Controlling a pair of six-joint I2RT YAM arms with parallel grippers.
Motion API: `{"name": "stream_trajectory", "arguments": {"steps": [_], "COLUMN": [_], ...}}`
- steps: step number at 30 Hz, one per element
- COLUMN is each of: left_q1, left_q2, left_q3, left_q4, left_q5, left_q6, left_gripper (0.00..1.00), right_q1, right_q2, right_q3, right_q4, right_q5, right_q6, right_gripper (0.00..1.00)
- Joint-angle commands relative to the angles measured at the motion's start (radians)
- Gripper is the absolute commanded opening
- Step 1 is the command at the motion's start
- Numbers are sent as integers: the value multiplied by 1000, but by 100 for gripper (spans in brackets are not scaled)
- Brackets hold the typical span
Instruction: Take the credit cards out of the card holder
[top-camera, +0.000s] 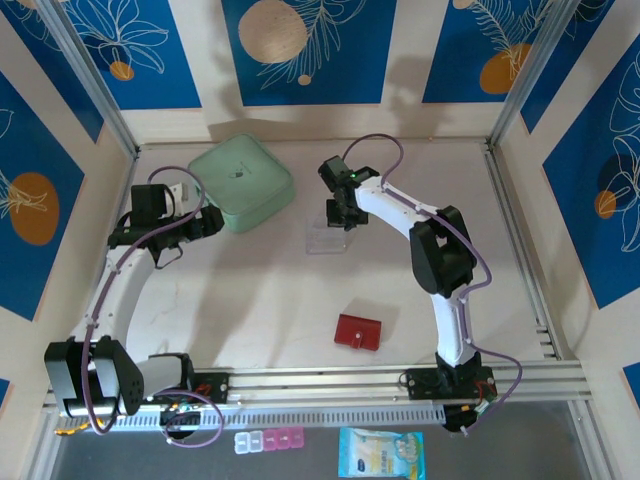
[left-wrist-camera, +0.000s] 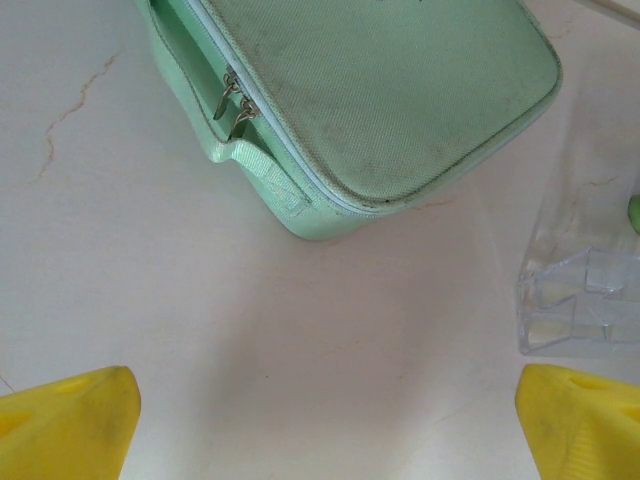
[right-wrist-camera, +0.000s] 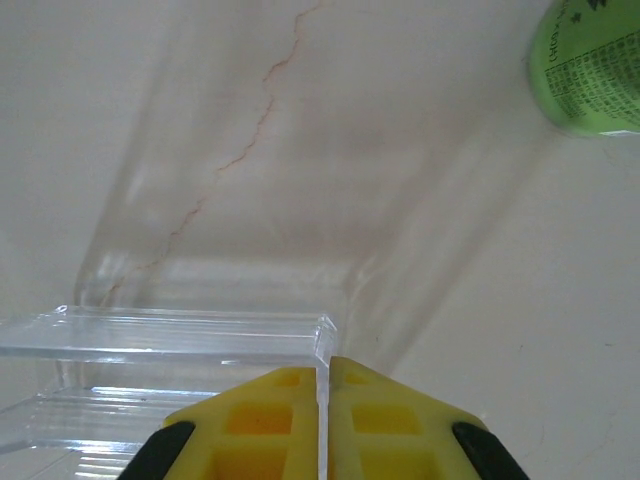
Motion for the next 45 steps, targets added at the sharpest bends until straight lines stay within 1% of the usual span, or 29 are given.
{"name": "stream_trajectory", "arguments": {"steps": [1,8,15,21,26,33,38,41,45], "left_q1": [15,15,15,15,15,15,16,16,18], "left_q2": [11,12,10,10,7,4,-1,-7,-11], "left_q3": [-10,-9,-7,-7,-7,-8,-2,-3,-1], "left_q4": [-7,-12,-17,-16,-16,-19,-21,-25,-24], "left_q5": [15,2,-6,-4,-2,-2,-2,-11,-8], "left_q6": [-13,-8,-4,-4,-4,-2,2,6,6], "left_gripper": [96,96,96,96,96,96,96,97,97], "right_q1": [7,8,9,11,19,30,72,127,236], "right_q2": [24,29,11,-29,-90,-247,-404,-496,-597], "right_q3": [43,61,68,66,28,-116,-282,-391,-529], "right_q4": [-23,-36,-36,-48,-55,-82,-57,-52,-46], "right_q5": [17,18,15,15,-3,-51,-142,-189,-220], "right_q6": [2,-9,-19,-20,-23,-35,12,77,194], "right_gripper": [11,15,15,16,18,22,31,37,48]}}
